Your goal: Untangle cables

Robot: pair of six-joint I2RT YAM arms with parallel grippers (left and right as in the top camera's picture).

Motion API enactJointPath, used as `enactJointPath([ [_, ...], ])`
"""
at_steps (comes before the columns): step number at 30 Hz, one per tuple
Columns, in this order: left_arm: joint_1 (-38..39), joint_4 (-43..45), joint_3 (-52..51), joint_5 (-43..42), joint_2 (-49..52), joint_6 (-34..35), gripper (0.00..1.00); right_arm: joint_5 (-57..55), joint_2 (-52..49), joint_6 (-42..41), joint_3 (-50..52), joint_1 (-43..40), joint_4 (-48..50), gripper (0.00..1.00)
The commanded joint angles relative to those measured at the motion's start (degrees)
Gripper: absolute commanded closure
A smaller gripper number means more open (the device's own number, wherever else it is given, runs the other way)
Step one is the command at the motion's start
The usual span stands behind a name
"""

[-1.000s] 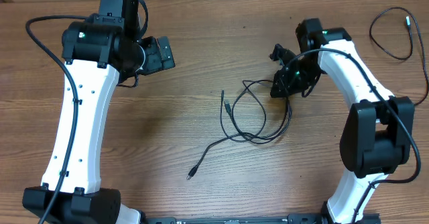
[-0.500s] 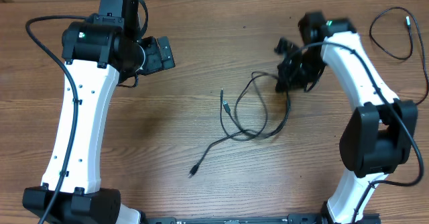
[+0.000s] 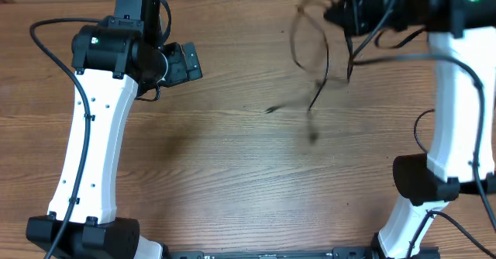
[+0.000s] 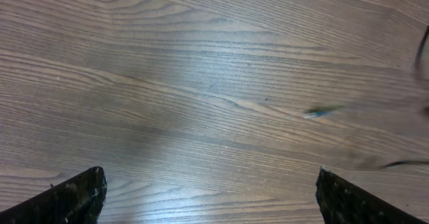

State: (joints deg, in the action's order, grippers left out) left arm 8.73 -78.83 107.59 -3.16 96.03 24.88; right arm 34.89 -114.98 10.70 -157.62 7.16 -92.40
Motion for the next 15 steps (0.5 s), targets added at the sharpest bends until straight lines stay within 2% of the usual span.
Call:
enactJointPath([
  [1, -0.09, 0.00, 0.11, 0.39, 0.31, -0.48, 0.00, 18.05, 1.31, -0.35, -9.40, 0.02, 3.56, 0.96],
  [3, -0.09, 0.00, 0.11, 0.39, 0.31, -0.48, 0.00, 21.51, 1.31, -2.49, -12.70, 0.02, 6.91, 0.96],
  [7, -0.09, 0.00, 0.11, 0.39, 0.31, -0.48, 0.00, 21.11, 1.31, -4.74, -15.10, 0.02, 9.35, 0.96],
  [12, -0.09, 0.00, 0.11, 0.39, 0.31, -0.48, 0.01, 11.67, 0.46, -4.72, -13.05, 0.02, 2.34, 0.96],
  [15, -0.09, 0.00, 0.11, 0.39, 0.31, -0.48, 0.00, 5.51, -0.37, -4.70, -11.10, 0.02, -1.79, 0.87],
])
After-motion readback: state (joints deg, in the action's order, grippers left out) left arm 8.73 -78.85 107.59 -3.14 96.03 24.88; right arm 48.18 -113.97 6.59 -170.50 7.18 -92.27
